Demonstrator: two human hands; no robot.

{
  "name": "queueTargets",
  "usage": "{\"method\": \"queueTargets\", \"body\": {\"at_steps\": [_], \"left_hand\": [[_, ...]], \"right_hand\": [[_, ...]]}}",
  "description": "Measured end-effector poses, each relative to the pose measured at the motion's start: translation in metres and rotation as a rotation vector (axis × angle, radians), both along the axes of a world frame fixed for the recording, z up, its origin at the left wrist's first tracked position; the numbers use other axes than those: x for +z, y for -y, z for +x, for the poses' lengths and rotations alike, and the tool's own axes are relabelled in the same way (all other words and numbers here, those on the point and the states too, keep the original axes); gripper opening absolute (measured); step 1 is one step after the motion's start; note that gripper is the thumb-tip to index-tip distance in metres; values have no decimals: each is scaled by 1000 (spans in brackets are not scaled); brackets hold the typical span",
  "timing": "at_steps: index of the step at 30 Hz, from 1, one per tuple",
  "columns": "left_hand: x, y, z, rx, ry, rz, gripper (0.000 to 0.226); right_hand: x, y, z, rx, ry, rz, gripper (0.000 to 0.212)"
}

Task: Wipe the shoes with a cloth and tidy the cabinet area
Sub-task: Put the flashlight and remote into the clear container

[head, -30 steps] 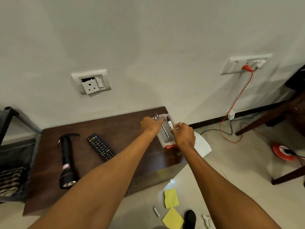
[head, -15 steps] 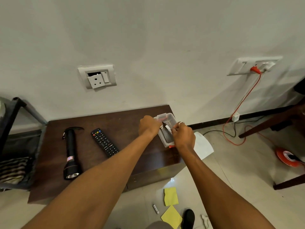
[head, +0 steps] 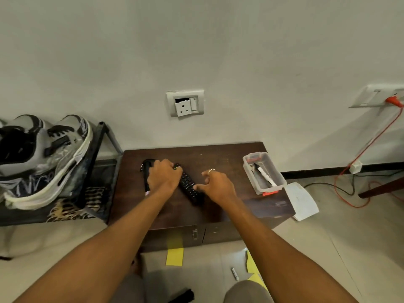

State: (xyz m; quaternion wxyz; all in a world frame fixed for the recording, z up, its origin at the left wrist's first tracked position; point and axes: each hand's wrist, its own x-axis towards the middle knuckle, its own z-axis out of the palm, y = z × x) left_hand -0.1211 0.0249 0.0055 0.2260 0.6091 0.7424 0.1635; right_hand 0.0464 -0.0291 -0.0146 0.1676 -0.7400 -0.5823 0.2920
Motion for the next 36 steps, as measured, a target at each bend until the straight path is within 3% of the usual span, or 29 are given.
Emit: {"method": "queueTargets", "body": {"at_steps": [3, 5, 8, 11, 14, 20, 25, 29, 36], "left_hand": [[-8, -5, -34, 75, -284, -81, 55], [-13, -6, -53, 151, -287, -154, 69], [-21, -10, -69, 201, -127, -259, 68], [-25, -12, -70, 150, -41, -278, 49], [-22, -11, -62, 145, -19, -294, 48], [3, -12, -23, 108, 109, -205, 49], [34, -20, 37, 0, 467, -153, 22], [48, -22, 108, -92, 700, -108, 18], [32, -11, 202, -185, 859, -166, 12]], "right_hand": [[-8, -4, -22, 39, 57, -45, 84], [-12, -7, -34, 55, 97, -50, 91], [-17, -9, -47, 96, 205, -57, 91], [-20, -12, -50, 119, 301, -69, 67], [-18, -12, -45, 93, 301, -70, 53], [5, -9, -7, 5, 160, 38, 48], [40, -6, 49, -264, -51, 229, 43], [65, 10, 108, -467, -111, 380, 29], [51, 32, 177, -590, -107, 321, 56]]}}
